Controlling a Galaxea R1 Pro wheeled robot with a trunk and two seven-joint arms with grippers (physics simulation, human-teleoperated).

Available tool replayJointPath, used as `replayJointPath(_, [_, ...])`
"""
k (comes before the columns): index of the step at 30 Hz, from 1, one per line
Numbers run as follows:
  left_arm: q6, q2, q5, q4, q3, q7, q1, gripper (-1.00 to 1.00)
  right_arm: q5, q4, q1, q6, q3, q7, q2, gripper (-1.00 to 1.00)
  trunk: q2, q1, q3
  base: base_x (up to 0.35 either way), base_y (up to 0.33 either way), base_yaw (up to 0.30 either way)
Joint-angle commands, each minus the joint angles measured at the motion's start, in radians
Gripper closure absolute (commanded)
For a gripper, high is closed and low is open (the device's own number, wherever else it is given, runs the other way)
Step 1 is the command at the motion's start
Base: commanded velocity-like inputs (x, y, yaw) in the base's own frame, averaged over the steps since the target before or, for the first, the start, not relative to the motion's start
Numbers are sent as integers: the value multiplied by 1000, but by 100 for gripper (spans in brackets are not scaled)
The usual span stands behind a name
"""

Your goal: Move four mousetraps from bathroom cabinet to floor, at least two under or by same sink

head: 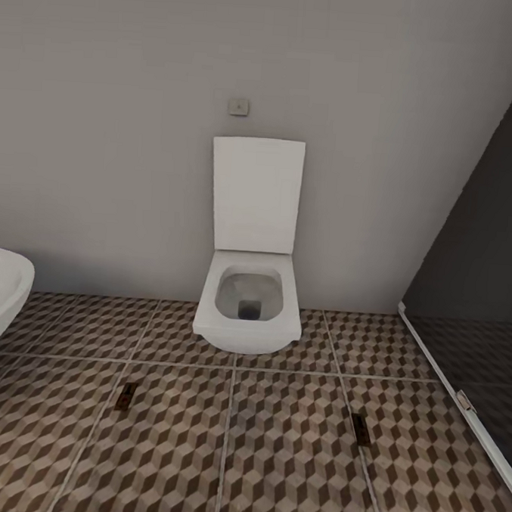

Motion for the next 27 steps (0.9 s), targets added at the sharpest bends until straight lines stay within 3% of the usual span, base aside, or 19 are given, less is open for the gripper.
replayJointPath(1, [-6, 0, 1, 4, 8, -6, -2, -100, 2, 4, -2, -6, 7, -2, 0, -100, 0, -1, 3, 0, 0, 0])
replayJointPath(27, [-8, -21, 3, 4, 9, -11, -2, -100, 2, 4, -2, -6, 7, -2, 2, -100, 6, -12, 104, 0, 0, 0])
